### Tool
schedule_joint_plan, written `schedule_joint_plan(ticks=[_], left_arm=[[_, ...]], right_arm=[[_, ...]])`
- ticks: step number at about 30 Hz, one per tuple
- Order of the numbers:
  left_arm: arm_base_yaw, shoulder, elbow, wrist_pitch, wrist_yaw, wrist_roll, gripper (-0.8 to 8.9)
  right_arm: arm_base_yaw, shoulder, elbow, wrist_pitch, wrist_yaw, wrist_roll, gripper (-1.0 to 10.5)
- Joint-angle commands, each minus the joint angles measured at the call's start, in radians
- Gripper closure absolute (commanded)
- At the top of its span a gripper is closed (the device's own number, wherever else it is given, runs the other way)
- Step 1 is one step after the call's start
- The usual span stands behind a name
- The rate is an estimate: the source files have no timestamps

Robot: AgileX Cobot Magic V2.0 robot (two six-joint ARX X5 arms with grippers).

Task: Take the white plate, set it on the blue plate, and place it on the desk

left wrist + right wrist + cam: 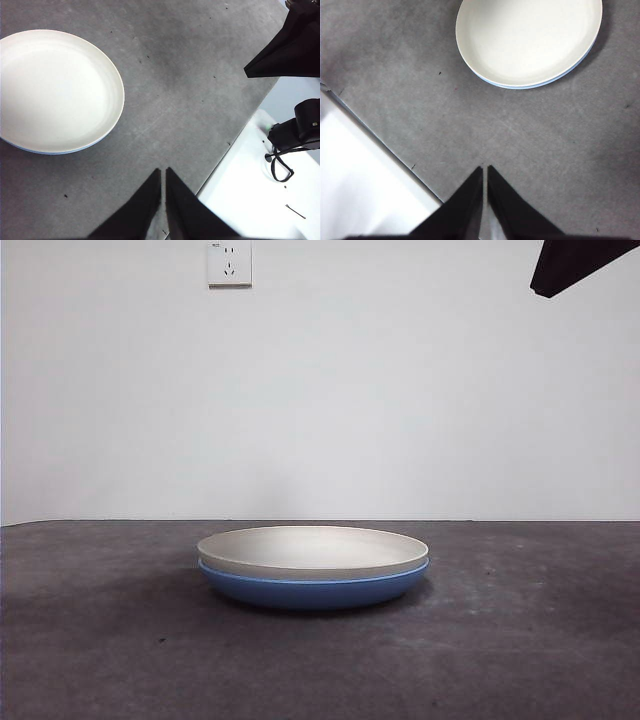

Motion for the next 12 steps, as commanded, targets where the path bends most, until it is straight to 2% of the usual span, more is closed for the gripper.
schedule_joint_plan(ticks=[1,6,9,12], left_arm=[[-0.006,0.007,0.009,0.012,0.003,0.011,7.98],[-0.003,-0.009,0.009,0.014,-0.001,0.018,7.99],[0.03,-0.056,0.009,0.068,-0.097,0.018,7.99],[0.095,-0.135,-0.001,0.209,-0.179,0.037,7.98]], right_arm=[[0.006,0.008,0.016,0.01,0.0,-0.012,9.4],[0.006,0.008,0.016,0.01,0.0,-0.012,9.4],[0.006,0.008,0.016,0.01,0.0,-0.011,9.4],[0.006,0.008,0.016,0.01,0.0,-0.011,9.4]])
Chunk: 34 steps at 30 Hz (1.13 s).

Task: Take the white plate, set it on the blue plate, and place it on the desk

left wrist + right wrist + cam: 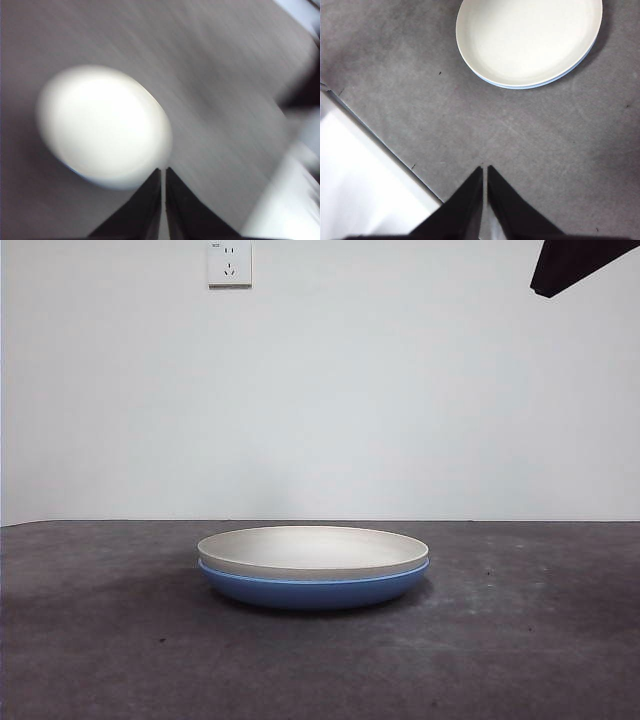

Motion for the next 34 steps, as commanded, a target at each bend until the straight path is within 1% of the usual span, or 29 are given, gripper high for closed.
schedule_joint_plan(ticks=[1,3,7,10,12,14,18,26,34], left_arm=[[0.059,-0.08,-0.004,0.164,-0.051,0.042,7.98],[0.119,-0.15,-0.045,0.292,-0.053,0.069,7.98],[0.261,-0.321,-0.205,0.56,-0.064,0.119,7.98],[0.351,-0.452,-0.356,0.725,-0.149,0.135,7.98],[0.398,-0.531,-0.45,0.788,-0.208,0.134,7.98],[0.433,-0.605,-0.537,0.813,-0.247,0.135,7.98],[0.474,-0.715,-0.678,0.814,-0.314,0.134,7.98],[0.497,-0.871,-0.928,0.816,-0.315,0.116,7.98],[0.497,-0.974,-1.091,0.79,-0.315,0.096,7.98]], right_arm=[[0.006,0.008,0.016,0.01,0.0,-0.011,9.4],[0.006,0.008,0.016,0.01,0.0,-0.011,9.4],[0.006,0.008,0.016,0.01,0.0,-0.011,9.4],[0.006,0.008,0.016,0.01,0.0,-0.011,9.4],[0.006,0.008,0.016,0.01,0.0,-0.011,9.4],[0.006,0.008,0.016,0.01,0.0,-0.011,9.4],[0.006,0.008,0.016,0.01,0.0,-0.011,9.4],[0.006,0.008,0.016,0.01,0.0,-0.011,9.4],[0.006,0.008,0.016,0.01,0.0,-0.011,9.4]])
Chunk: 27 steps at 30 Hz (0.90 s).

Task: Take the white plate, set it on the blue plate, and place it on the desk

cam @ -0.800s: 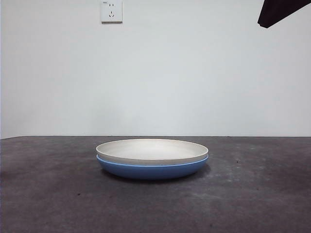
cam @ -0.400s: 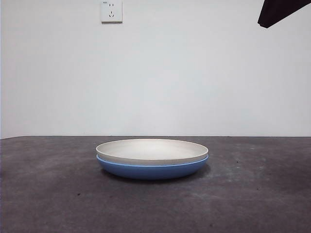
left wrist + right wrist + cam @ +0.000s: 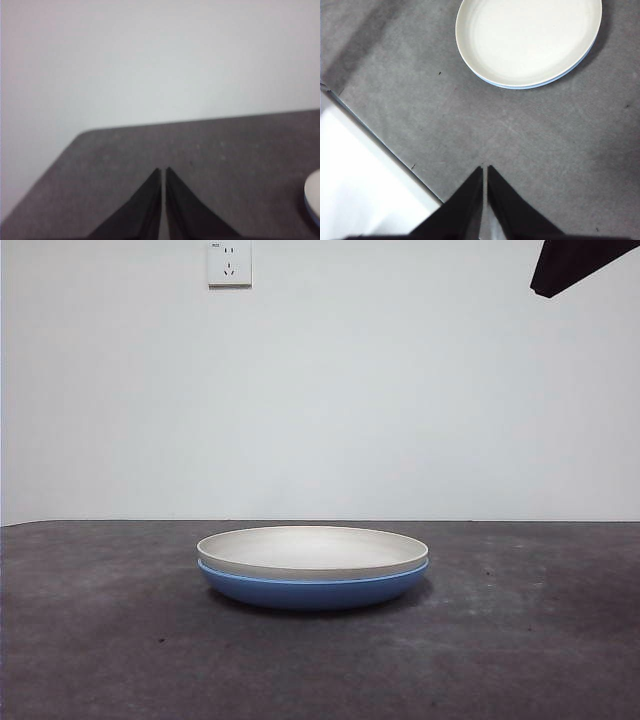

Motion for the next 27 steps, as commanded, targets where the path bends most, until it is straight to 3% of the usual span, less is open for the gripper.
schedule_joint_plan(ticks=[1,8,23,27], left_arm=[[0.003,-0.022,-0.027,-0.016,-0.003,-0.01,7.98],[0.003,-0.042,-0.081,-0.078,-0.003,-0.013,7.98],[0.002,-0.042,-0.137,-0.154,-0.003,-0.137,7.98],[0.003,-0.042,-0.137,-0.154,-0.003,-0.137,7.98]], right_arm=[[0.006,0.008,0.016,0.009,0.0,-0.011,9.4],[0.006,0.008,0.016,0.009,0.0,-0.011,9.4],[0.006,0.008,0.016,0.009,0.0,-0.011,9.4],[0.006,0.008,0.016,0.009,0.0,-0.012,9.4]])
